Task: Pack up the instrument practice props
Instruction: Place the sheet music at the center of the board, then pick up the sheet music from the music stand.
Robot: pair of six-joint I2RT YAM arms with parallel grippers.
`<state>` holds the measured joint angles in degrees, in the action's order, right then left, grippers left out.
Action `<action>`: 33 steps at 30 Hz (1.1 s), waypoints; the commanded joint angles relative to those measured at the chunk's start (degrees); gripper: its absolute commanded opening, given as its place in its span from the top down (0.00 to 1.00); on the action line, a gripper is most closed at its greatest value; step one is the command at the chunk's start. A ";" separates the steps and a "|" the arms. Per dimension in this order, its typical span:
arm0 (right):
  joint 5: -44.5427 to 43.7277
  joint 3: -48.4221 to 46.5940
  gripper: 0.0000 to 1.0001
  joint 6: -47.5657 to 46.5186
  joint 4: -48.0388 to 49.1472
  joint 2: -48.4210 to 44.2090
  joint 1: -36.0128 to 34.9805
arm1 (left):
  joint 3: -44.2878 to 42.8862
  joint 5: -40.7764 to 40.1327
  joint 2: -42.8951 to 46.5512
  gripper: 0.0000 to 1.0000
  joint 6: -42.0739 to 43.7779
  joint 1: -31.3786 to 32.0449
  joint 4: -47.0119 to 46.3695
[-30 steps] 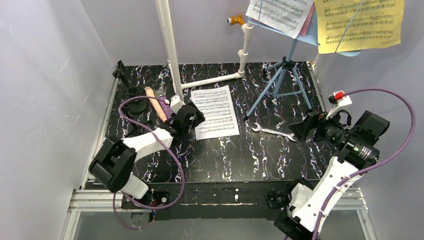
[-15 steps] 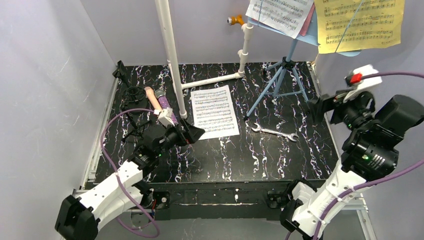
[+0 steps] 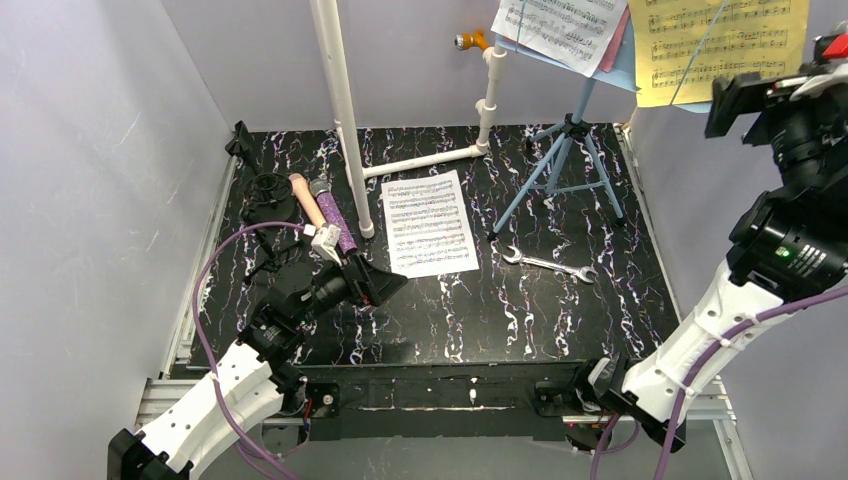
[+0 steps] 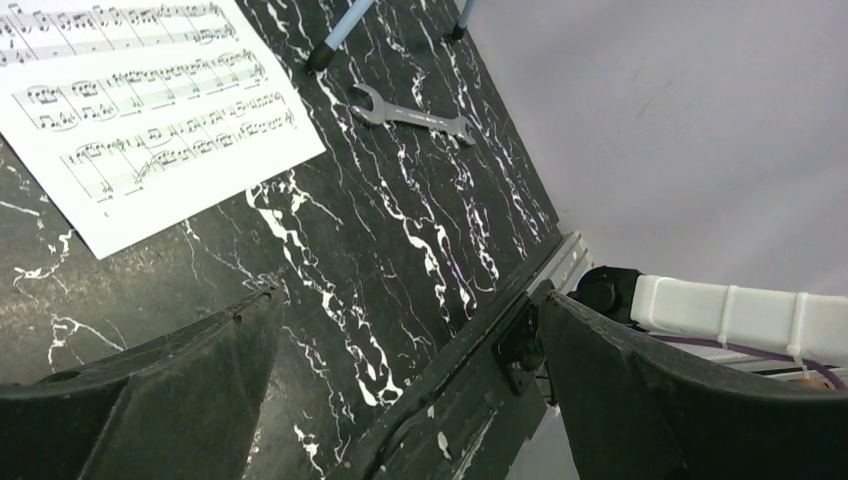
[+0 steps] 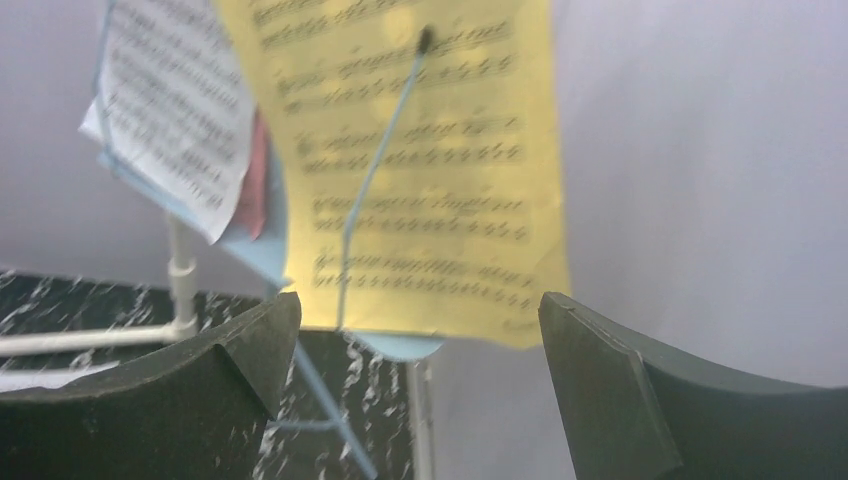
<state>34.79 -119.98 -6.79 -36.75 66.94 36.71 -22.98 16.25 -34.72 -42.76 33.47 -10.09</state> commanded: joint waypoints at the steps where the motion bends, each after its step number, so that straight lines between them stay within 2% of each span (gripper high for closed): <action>1: -8.70 -4.60 0.02 2.96 10.72 3.63 -0.10 | -0.57 1.68 0.68 0.02 0.86 -0.25 2.50; 10: -7.04 -4.32 0.02 3.27 14.34 8.91 -0.14 | -2.82 -0.20 1.22 0.02 2.78 -0.25 9.08; 18: -2.45 -3.83 0.02 4.70 16.80 12.50 -0.04 | -2.66 -0.26 1.09 0.02 2.58 -0.25 9.55; 23: 0.46 -4.56 0.08 6.30 17.42 14.13 -0.05 | -2.68 -0.58 1.46 0.02 2.51 -0.25 9.74; 25: 1.29 -4.51 0.12 6.35 17.57 14.39 -0.01 | -2.60 -0.76 1.73 0.02 2.52 -0.20 11.16; 27: 1.78 -4.56 0.21 6.35 17.47 14.66 -0.02 | -2.55 -0.87 1.92 0.02 2.45 -0.25 11.56; 29: 1.95 -4.61 0.33 6.35 17.33 14.72 0.03 | -2.64 -0.96 2.17 0.02 2.43 -0.25 11.87; 33: 1.51 -4.47 0.66 6.35 17.27 14.39 0.03 | -2.76 -1.05 2.37 0.02 2.19 -0.25 11.93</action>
<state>35.81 -122.87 -1.19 -22.37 82.06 36.73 -23.51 15.55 -33.17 -41.10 33.47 0.97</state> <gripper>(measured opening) 0.459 0.981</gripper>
